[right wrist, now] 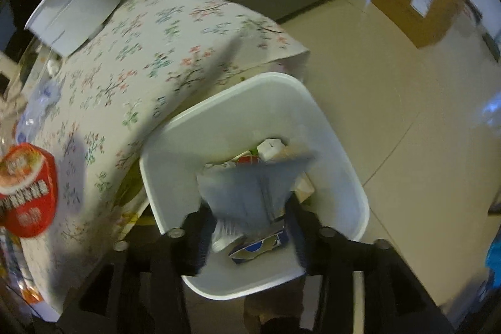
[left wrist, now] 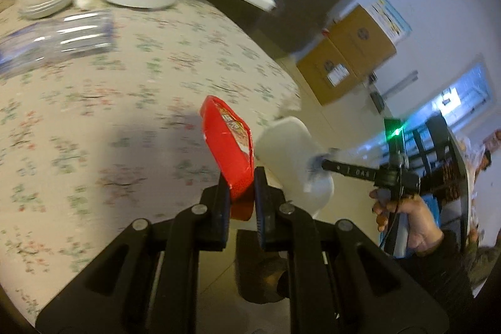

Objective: Collect trash
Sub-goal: 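Open both grippers to drop the lid and packet into the bin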

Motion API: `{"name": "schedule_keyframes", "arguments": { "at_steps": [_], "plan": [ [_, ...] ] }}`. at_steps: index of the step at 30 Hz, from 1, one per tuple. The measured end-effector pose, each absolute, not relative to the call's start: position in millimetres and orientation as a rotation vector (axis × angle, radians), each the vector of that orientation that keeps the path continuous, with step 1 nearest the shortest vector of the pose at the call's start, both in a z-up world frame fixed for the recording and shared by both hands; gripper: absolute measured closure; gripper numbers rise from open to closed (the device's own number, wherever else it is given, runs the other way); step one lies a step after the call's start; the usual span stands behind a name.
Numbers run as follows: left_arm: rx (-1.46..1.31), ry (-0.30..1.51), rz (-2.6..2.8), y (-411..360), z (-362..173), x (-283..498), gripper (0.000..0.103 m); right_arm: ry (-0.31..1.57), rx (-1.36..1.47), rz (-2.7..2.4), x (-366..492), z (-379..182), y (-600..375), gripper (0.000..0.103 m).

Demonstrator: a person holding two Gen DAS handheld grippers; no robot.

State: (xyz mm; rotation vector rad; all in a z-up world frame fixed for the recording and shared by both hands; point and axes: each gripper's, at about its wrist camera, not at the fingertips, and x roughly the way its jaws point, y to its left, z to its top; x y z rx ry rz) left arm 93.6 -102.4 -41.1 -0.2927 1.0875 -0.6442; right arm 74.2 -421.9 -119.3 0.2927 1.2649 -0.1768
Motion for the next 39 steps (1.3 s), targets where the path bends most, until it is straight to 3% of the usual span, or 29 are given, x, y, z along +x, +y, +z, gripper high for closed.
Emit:
{"name": "schedule_keyframes", "arguments": {
  "at_steps": [1, 7, 19, 27, 29, 31, 35, 39],
  "plan": [
    [-0.274, 1.088, -0.658, -114, -42, 93, 0.088, 1.257, 0.294, -0.184, 71, -116, -426, 0.041],
    [-0.175, 1.108, -0.745, -177, -49, 85, 0.088, 1.183, 0.26, -0.202, 46, -91, -444, 0.033],
    [0.003, 1.103, -0.858, -267, -71, 76, 0.088, 1.074, 0.281, -0.255, -7, -62, -486, 0.031],
    [0.02, 1.096, -0.904, -282, -85, 80, 0.088, 1.073, 0.325, -0.277, -15, -67, -502, 0.031],
    [0.017, 1.086, -0.903, -279, -84, 81, 0.082, 1.073, 0.311, -0.274, -14, -67, -499, 0.031],
    [0.012, 1.078, -0.903, -276, -82, 83, 0.063, 1.069, 0.295, -0.274, -12, -66, -498, 0.031],
    [-0.011, 1.07, -0.878, -264, -79, 88, 0.057, 1.062, 0.295, -0.264, -10, -64, -494, 0.031],
    [-0.009, 1.052, -0.83, -241, -72, 90, 0.043, 1.066, 0.284, -0.255, -5, -65, -489, 0.031]
  ]
}}
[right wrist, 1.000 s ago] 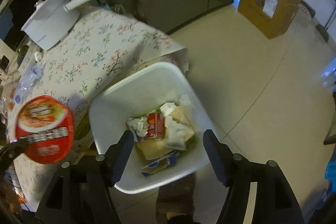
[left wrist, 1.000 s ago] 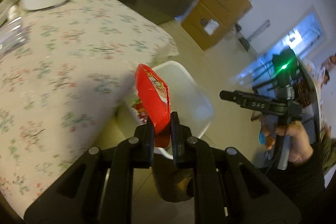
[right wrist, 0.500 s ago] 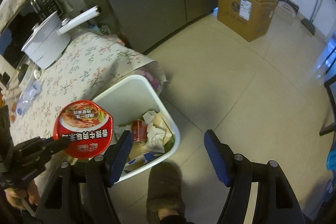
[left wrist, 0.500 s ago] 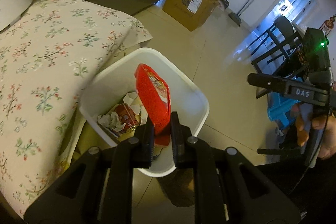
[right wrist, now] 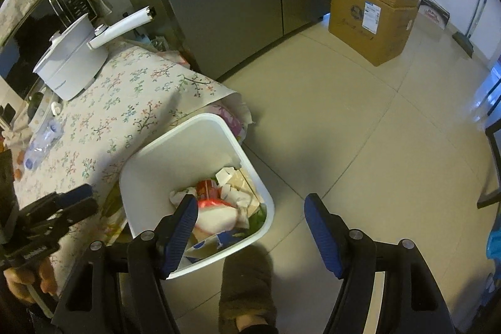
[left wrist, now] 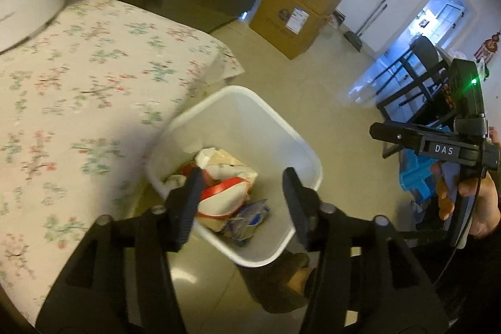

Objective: Collect trash
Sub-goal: 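Open both grippers to drop the lid and packet into the bin, then move both tools back over the table toward the clear plastic bottle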

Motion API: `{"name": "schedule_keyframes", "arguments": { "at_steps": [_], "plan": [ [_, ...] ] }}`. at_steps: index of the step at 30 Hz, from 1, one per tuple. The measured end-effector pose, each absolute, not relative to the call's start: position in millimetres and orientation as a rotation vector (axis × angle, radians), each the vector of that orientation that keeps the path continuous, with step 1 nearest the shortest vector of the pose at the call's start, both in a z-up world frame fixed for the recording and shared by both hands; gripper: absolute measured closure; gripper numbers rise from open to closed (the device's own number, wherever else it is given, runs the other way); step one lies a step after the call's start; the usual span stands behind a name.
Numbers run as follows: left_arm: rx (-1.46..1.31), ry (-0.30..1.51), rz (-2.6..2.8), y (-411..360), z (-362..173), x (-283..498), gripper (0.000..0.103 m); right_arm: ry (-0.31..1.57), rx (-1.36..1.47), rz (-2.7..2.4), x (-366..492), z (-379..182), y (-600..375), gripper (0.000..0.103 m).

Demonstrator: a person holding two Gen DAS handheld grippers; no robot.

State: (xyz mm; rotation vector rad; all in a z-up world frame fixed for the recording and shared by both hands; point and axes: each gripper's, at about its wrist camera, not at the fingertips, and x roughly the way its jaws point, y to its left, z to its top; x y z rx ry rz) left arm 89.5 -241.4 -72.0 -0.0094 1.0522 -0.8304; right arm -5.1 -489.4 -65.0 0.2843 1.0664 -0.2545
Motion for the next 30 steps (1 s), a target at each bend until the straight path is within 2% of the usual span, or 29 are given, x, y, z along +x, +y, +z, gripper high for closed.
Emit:
{"name": "schedule_keyframes", "arguments": {
  "at_steps": [6, 10, 20, 30],
  "plan": [
    [0.005, 1.016, -0.728, -204, -63, 94, 0.027, 1.067, 0.269, -0.241, 3, -65, -477, 0.031],
    [0.035, 1.003, -0.655, -179, -61, 96, 0.022, 1.066, 0.263, -0.226, 13, -64, -465, 0.029],
    [0.068, 0.961, -0.489, -99, -57, 104, 0.02, 1.058, 0.198, -0.142, 53, -58, -404, 0.026],
    [-0.027, 0.965, -0.348, -13, -52, 111, 0.02, 1.068, 0.142, -0.059, 90, -64, -324, 0.025]
  ]
}}
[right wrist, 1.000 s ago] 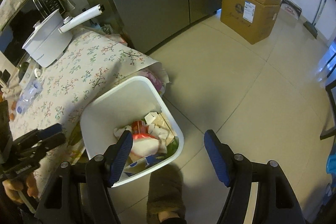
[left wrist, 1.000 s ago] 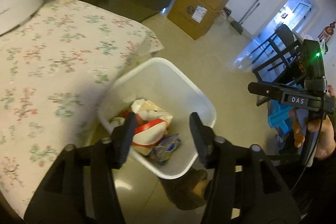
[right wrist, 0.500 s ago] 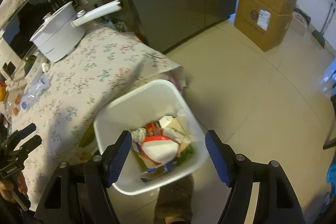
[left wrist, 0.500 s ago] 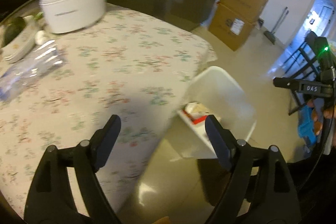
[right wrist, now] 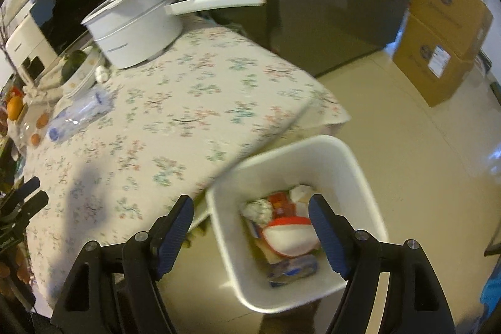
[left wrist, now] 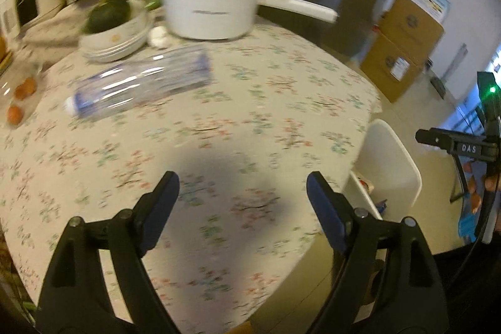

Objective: Collect trash
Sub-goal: 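Move both tools back over the table toward the clear plastic bottle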

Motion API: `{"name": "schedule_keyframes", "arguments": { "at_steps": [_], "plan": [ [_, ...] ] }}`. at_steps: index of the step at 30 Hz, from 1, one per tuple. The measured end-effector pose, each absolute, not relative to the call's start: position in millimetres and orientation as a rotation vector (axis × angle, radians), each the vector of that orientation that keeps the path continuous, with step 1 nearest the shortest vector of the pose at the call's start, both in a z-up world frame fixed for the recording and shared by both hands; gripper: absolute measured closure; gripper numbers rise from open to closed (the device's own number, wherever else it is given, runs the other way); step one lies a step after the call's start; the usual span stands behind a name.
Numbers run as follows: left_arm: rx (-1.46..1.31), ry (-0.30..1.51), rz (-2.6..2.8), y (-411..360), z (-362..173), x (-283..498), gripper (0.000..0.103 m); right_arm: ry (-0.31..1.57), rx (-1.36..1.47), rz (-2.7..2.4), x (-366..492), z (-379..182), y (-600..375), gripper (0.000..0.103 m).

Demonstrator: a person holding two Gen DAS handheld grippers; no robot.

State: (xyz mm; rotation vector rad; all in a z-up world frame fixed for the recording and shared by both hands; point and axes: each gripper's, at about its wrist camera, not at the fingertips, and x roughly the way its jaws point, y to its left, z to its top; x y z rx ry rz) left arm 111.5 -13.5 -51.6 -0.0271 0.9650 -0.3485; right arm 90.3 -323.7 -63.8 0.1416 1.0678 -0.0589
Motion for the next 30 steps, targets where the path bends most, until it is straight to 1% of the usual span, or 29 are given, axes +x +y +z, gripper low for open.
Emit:
{"name": "schedule_keyframes", "arguments": {
  "at_steps": [9, 13, 21, 27, 30],
  "plan": [
    [-0.041, 0.99, -0.246, 36, -64, 126, 0.02, 1.107, 0.089, 0.035, 127, -83, -251, 0.025],
    [-0.094, 1.015, -0.218, 59, -73, 137, 0.02, 1.109, 0.041, 0.071, 135, -84, -228, 0.025],
    [-0.37, 1.043, -0.134, 99, -71, 170, 0.02, 1.12, 0.027, 0.109, 151, -89, -211, 0.025],
    [-0.423, 1.063, -0.044, 93, -66, 213, 0.02, 1.13, 0.041, 0.116, 160, -91, -215, 0.025],
    [-0.401, 1.061, -0.068, 76, -64, 243, 0.02, 1.13, 0.028, 0.119, 162, -90, -217, 0.025]
  ]
}}
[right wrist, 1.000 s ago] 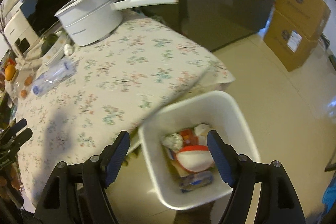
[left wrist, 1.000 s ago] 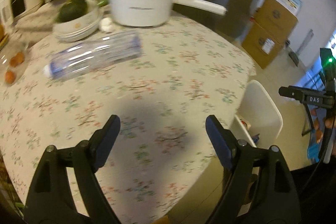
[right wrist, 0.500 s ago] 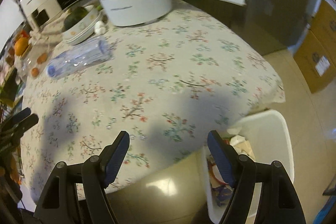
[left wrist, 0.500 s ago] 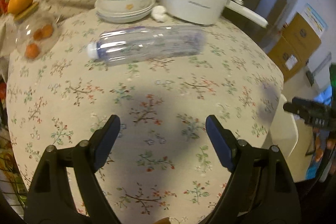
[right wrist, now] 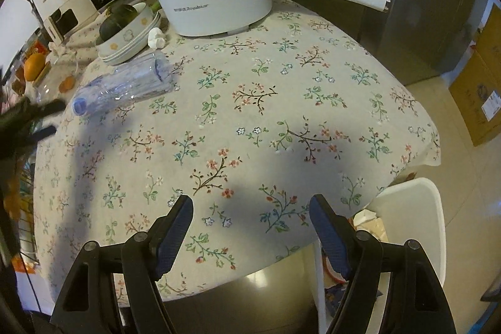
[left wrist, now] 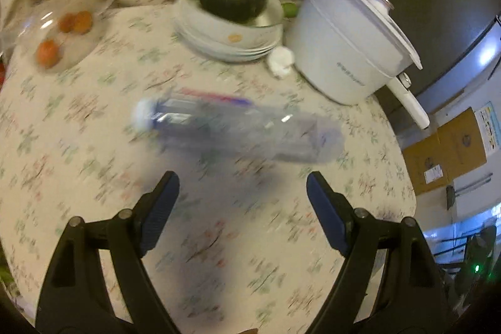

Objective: Collect trash
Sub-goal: 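Move both tools back over the table toward the clear plastic bottle, then grasp the clear plastic bottle with the left gripper and lift it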

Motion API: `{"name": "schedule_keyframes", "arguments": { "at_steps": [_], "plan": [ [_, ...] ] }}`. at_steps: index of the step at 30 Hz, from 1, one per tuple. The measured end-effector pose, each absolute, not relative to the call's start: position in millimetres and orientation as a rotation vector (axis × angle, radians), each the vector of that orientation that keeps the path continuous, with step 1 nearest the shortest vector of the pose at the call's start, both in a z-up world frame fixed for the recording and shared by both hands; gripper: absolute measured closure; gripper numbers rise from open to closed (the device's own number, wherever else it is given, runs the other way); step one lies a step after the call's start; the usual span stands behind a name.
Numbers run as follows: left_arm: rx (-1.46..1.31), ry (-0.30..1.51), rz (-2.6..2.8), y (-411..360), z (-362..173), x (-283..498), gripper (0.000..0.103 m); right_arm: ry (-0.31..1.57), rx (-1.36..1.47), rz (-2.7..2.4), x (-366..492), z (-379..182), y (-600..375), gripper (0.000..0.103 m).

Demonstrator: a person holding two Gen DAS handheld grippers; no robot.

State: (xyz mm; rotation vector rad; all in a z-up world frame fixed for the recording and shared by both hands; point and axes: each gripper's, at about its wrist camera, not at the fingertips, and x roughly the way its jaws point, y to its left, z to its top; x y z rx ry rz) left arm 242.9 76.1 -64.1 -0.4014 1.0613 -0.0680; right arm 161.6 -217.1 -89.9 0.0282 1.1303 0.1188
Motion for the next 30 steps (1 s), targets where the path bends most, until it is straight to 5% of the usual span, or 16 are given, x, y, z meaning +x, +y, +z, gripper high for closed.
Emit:
{"name": "schedule_keyframes", "arguments": {
  "at_steps": [10, 30],
  "plan": [
    [-0.046, 1.063, -0.411, 25, -73, 302, 0.021, 1.121, 0.04, 0.144, 165, -84, -231, 0.025],
    [0.373, 1.028, -0.484, 12, -73, 294, 0.021, 1.133, 0.055, 0.144, 158, -87, -241, 0.025]
  ]
}}
